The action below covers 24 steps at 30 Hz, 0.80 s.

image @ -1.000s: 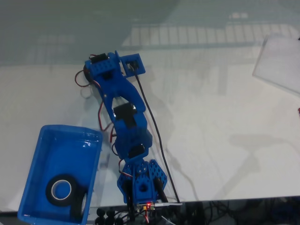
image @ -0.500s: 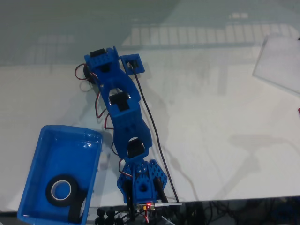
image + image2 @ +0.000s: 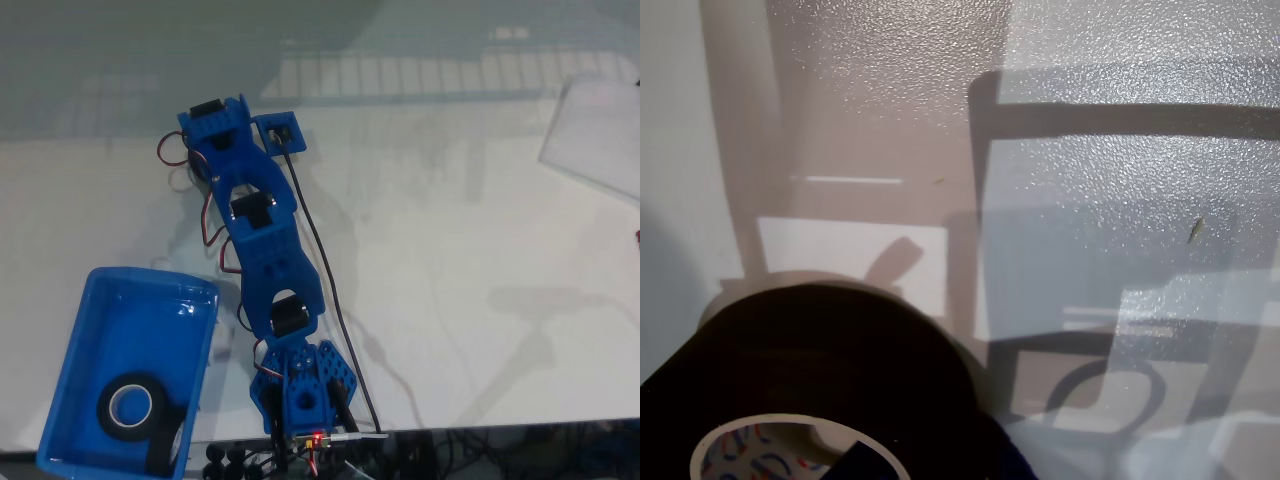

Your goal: Grasp all tape and put them in the bin.

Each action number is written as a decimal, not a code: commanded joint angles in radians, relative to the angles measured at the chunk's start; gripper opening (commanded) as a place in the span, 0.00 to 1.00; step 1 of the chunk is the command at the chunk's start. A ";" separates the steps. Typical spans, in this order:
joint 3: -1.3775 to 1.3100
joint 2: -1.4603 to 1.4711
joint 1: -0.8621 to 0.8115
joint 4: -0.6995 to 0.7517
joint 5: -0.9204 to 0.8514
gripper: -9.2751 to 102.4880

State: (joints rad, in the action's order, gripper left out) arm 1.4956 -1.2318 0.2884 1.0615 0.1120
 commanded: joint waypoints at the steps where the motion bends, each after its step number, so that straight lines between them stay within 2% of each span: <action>1: -0.034 -0.114 0.003 0.037 -0.002 0.08; 6: -0.031 -0.407 0.055 0.233 0.005 0.08; 10: 0.055 -0.678 0.219 0.377 -0.021 0.08; 14: 0.290 -0.928 0.505 0.368 -0.025 0.08; 18: 0.468 -1.046 0.795 0.348 0.037 0.08; 21: 0.549 -1.112 0.931 0.342 0.069 0.08; 24: 0.594 -1.184 0.963 0.336 0.069 0.08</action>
State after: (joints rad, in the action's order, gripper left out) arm 2.0816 -2.3424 1.2164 1.4128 0.1703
